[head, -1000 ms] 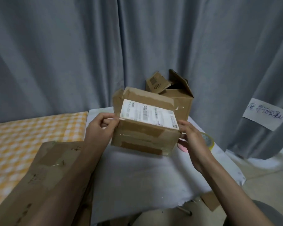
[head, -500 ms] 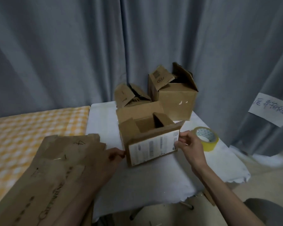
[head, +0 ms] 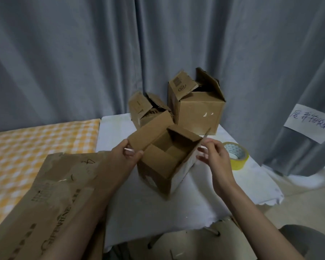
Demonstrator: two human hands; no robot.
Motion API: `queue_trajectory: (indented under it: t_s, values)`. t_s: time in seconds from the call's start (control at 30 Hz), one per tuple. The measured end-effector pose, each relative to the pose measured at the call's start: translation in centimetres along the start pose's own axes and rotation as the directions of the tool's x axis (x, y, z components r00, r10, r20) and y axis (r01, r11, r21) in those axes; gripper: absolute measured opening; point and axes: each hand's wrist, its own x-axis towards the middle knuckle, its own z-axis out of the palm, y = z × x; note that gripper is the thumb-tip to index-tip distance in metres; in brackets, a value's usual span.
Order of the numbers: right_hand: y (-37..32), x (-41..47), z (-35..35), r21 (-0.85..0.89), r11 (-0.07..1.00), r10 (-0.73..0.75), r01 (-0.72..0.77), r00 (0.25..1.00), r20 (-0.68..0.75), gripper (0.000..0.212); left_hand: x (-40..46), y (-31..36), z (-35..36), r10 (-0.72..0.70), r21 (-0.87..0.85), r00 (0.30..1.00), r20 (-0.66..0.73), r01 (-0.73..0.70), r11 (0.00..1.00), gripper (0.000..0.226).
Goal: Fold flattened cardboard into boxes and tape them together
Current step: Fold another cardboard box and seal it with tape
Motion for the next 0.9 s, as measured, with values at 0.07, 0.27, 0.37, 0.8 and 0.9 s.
queue_trajectory:
  t_s: [0.07,0.27,0.37,0.8,0.9]
  values:
    - [-0.6,0.0,0.6,-0.056,0.998,-0.014,0.015,1.0,0.012,0.029,-1.2,0.2,0.5,0.065,0.079,0.998,-0.015,-0.063,0.995,0.025]
    - [-0.6,1.0,2.9,-0.341,0.935,-0.084,0.095,0.995,0.048,0.04,-3.3,0.7,2.0,0.297,0.022,0.955,-0.003,-0.297,0.955,0.023]
    - [0.0,1.2,4.0,-0.526,0.843,-0.081,0.114,0.993,0.086,0.047,-3.7,0.8,2.4,0.405,0.025,0.908,0.105,-0.41,0.912,0.043]
    - [0.6,0.9,4.9,-0.492,0.865,0.031,0.097,0.969,0.245,0.034,-5.9,-0.4,2.3,0.298,0.182,0.944,0.139,-0.321,0.93,0.087]
    - [0.9,-0.2,4.4,-0.427,0.901,0.062,0.071,0.955,0.291,0.023,-6.3,-0.5,3.0,0.284,0.161,0.95,0.128,-0.303,0.939,0.085]
